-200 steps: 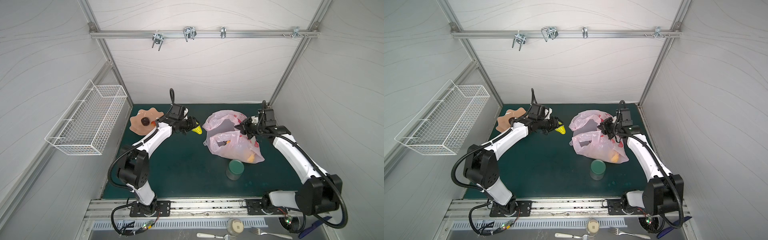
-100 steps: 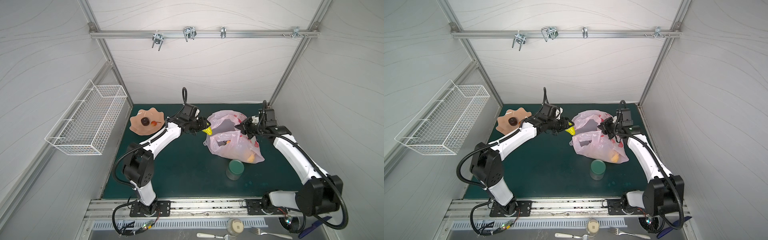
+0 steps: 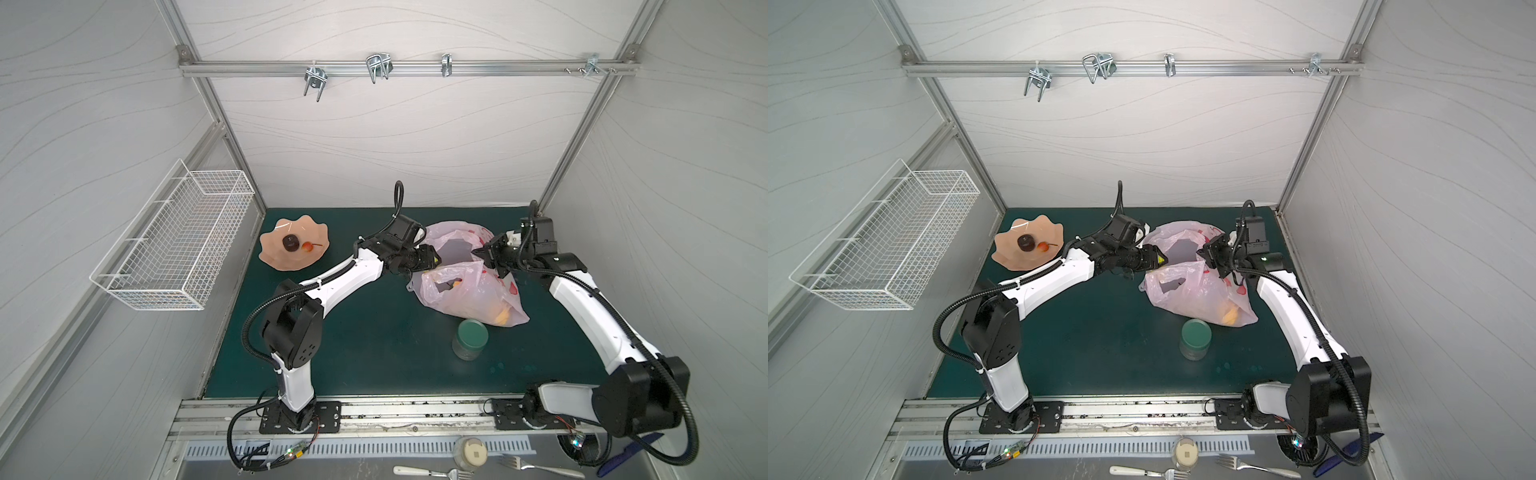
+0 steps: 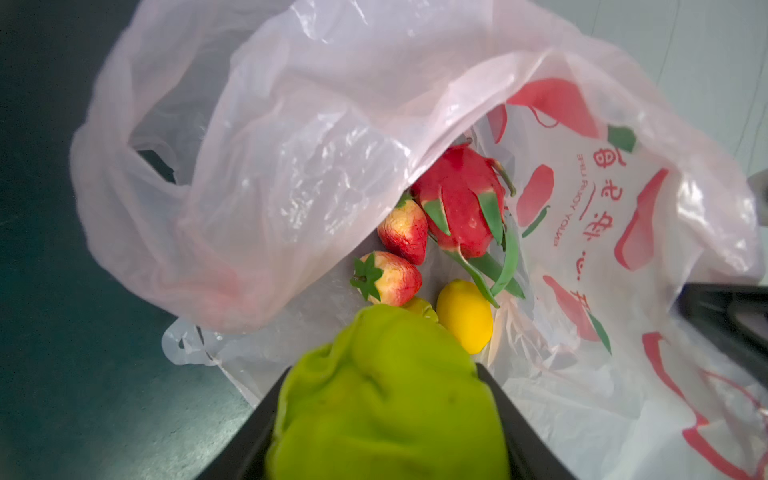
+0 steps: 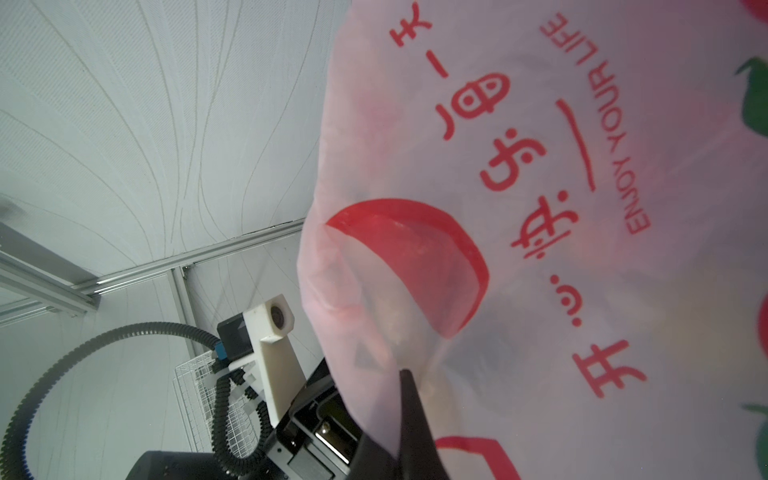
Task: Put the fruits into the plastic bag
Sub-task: 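Carry the green pear with the left gripper into the bag mouth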
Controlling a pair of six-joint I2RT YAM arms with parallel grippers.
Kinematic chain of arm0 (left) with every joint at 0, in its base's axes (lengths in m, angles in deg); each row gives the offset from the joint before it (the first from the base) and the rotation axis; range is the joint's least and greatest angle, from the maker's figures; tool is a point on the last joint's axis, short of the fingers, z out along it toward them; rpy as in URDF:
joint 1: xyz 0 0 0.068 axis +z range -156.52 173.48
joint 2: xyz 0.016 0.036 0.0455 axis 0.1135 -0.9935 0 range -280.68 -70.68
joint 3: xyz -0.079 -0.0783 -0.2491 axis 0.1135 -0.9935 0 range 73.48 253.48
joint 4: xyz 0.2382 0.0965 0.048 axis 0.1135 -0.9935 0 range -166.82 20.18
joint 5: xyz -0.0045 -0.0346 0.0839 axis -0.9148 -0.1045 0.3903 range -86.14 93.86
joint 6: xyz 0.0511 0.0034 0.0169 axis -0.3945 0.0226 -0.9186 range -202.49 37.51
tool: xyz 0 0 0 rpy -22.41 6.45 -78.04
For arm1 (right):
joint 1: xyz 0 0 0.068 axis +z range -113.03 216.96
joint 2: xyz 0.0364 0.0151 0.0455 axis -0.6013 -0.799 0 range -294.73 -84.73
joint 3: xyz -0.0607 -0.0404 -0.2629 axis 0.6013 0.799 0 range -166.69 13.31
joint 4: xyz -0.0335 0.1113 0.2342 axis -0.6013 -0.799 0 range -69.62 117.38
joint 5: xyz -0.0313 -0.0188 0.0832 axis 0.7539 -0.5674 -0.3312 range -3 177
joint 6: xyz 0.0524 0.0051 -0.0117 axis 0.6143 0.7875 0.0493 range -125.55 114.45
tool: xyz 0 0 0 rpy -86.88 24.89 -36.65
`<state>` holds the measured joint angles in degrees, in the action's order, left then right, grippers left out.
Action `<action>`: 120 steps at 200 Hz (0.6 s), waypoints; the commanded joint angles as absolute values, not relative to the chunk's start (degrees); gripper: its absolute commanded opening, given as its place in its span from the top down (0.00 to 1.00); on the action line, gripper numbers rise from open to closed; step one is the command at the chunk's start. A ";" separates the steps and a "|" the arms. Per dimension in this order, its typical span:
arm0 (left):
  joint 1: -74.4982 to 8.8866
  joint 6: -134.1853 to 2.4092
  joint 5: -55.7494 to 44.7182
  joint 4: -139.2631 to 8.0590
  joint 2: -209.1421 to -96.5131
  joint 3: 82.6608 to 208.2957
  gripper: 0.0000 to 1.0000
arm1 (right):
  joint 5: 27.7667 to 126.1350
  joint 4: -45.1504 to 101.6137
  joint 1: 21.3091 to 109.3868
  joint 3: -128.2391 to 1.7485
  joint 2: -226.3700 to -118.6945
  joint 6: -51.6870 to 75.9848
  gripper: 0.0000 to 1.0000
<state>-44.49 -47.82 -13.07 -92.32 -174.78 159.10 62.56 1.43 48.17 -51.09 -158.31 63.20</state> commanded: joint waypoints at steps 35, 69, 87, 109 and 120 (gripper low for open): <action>-48.55 -55.87 -14.16 -93.92 -175.52 158.03 0.78 | 62.37 1.89 46.68 -51.29 -156.62 63.45 1.00; -51.54 -61.33 -14.23 -95.38 -175.94 157.78 0.78 | 62.33 1.81 46.72 -51.20 -156.52 63.66 1.00; -52.74 -63.17 -13.88 -95.80 -176.44 157.61 0.78 | 62.39 1.81 46.76 -51.20 -156.28 63.70 1.00; -53.10 -63.93 -13.96 -96.41 -177.84 158.56 0.79 | 62.64 1.54 46.75 -51.03 -155.95 63.64 1.00; -53.11 -64.59 -14.32 -96.95 -178.67 159.57 0.80 | 62.74 1.45 46.79 -50.96 -155.75 63.66 1.00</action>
<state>-52.95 -61.15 -13.77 -95.91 -176.26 157.64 62.53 1.43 47.01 -51.09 -157.68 63.20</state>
